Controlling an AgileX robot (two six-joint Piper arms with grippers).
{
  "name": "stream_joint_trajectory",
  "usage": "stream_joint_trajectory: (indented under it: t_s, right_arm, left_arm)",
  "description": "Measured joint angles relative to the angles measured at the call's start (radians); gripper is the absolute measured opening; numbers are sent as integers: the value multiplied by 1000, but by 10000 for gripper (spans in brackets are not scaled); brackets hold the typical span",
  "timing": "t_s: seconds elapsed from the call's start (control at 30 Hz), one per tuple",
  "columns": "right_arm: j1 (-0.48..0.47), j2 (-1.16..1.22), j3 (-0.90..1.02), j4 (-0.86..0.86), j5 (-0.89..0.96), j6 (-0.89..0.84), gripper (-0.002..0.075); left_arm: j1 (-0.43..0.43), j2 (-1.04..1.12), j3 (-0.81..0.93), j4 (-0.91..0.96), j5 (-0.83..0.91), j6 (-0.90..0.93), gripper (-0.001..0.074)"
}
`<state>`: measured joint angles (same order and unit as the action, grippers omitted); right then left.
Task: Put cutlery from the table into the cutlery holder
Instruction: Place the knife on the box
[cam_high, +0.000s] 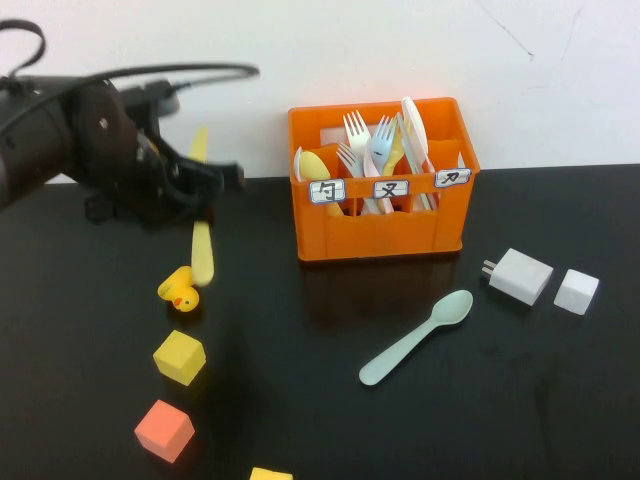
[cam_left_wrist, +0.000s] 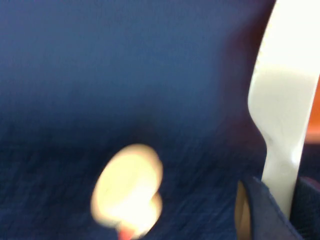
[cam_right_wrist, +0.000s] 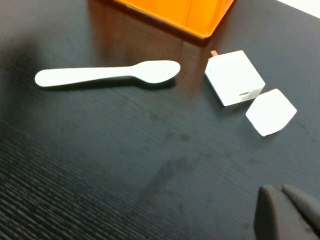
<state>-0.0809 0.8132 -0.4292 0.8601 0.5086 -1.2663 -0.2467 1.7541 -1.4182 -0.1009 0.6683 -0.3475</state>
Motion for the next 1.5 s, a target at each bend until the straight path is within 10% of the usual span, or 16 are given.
stream_joint_trajectory:
  t_s: [0.4, 1.5]
  right_arm:
    - [0, 0, 0, 0, -6, -4, -2]
    - [0, 0, 0, 5, -6, -34, -2]
  left_arm:
    - [0, -78, 0, -218, -358, -13, 111]
    - [-210, -78, -77, -242, -594, 172, 111]
